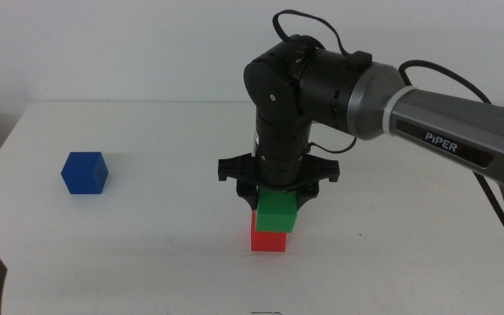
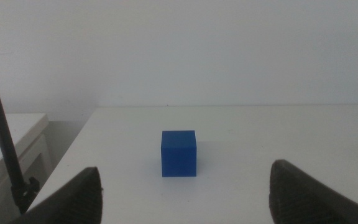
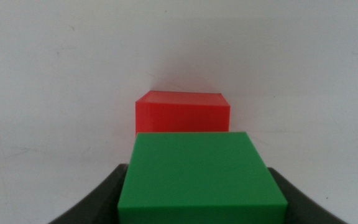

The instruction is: Stack red cubes first, then green, then blue cubes in a specific spot.

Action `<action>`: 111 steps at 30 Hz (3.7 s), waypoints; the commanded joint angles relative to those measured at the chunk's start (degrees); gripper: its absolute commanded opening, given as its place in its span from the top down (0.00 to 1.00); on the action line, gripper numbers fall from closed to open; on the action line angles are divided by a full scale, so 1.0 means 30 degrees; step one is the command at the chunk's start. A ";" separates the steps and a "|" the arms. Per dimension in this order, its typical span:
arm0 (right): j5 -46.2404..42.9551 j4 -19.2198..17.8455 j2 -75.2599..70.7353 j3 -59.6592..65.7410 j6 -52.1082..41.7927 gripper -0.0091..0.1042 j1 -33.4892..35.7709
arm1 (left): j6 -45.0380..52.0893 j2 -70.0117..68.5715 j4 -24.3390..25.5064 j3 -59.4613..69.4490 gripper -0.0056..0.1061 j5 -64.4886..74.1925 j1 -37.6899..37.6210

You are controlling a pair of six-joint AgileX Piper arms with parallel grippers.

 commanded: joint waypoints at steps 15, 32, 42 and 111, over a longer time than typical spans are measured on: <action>-0.0500 -0.0167 -0.0949 -0.0817 0.0069 0.93 -0.0062 | -0.0263 -0.0360 -0.0143 -0.0106 0.15 -0.1478 -0.0006; -0.0709 0.0385 -0.0210 -0.0833 -0.0482 0.93 -0.0317 | -0.0263 -0.0360 -0.0143 -0.0106 0.15 -0.1478 -0.0006; -0.0825 0.0300 0.0058 -0.0833 -0.0482 0.86 -0.0355 | -0.0263 -0.0360 -0.0143 -0.0106 0.15 -0.1478 -0.0006; -1.0771 1.3008 -2.5270 1.7890 -2.7485 0.19 -0.8233 | -0.0263 -0.0360 -0.0143 -0.0106 0.15 -0.1478 -0.0006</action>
